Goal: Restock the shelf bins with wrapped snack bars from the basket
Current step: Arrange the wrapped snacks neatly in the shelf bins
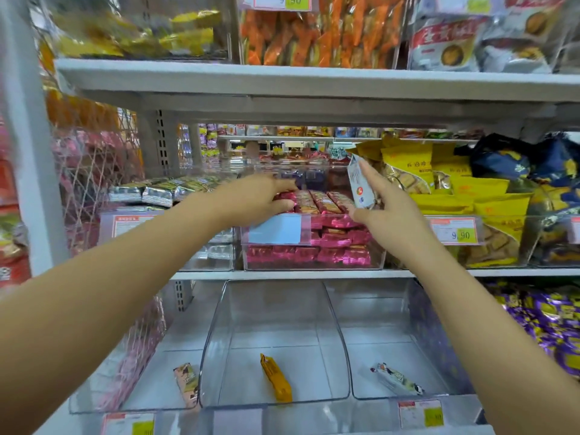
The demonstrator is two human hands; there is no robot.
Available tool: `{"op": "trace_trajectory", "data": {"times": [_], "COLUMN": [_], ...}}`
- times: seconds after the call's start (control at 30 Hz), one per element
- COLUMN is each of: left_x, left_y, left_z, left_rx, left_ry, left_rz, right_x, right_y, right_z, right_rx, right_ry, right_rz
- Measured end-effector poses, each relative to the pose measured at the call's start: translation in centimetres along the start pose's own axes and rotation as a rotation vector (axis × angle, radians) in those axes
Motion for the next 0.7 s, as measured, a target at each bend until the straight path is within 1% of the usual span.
{"op": "trace_trajectory", "data": {"times": [0.1, 0.2, 0.33, 0.43, 0.47, 0.53, 0.57, 0.6, 0.63, 0.67, 0.7], "left_x": [-0.6, -1.0, -1.2, -1.0, -1.1, -1.6, -1.7, -1.3, -0.5, 0.9, 2.7], "left_y": [-0.9, -1.1, -0.6, -0.6, -1.1, -2.9, -4.3, -5.7, -7.1, -8.3, -9.0], "left_z": [-0.4, -0.9, -0.8, -0.7, -0.4, 1.0, 2.1, 3.4, 4.7, 5.8, 6.8], "left_rx": [0.01, 0.004, -0.023, -0.07, -0.075, -0.026, 0.035, 0.102, 0.154, 0.186, 0.197], "left_ry": [-0.012, -0.037, -0.024, -0.025, -0.021, -0.056, -0.087, -0.119, -0.155, -0.193, -0.224], "left_rz": [0.069, 0.063, 0.142, 0.191, 0.237, 0.432, 0.549, 0.623, 0.645, 0.619, 0.554], "right_x": [-0.3, -0.6, -0.4, 0.0, 0.0, 0.0, 0.1, 0.1, 0.0, -0.1, -0.3], "right_y": [-2.9, -5.9, -9.3, -10.6, -10.9, -11.3, -11.5, -11.7, -12.0, -12.2, -12.4], "right_z": [-0.3, -0.2, -0.5, 0.8, 1.3, 2.3, 2.8, 3.4, 4.0, 4.6, 5.4], "right_rx": [0.031, 0.066, 0.014, 0.04, 0.046, 0.057, 0.063, 0.072, 0.081, 0.089, 0.1], "right_ry": [0.095, 0.104, -0.053, -0.102, -0.105, -0.099, -0.09, -0.085, -0.088, -0.099, -0.114], "right_rz": [-0.024, 0.034, 0.116, 0.13, 0.128, 0.121, 0.114, 0.104, 0.096, 0.092, 0.089]}}
Point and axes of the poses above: each hand's wrist, its own y-axis towards the middle knuckle, its own x-axis out of the palm, z = x × y, the point moved 7 cm from there along y, towards the middle knuckle, and after that the axes turned 4 degrees about y, right-handed, at the moved point
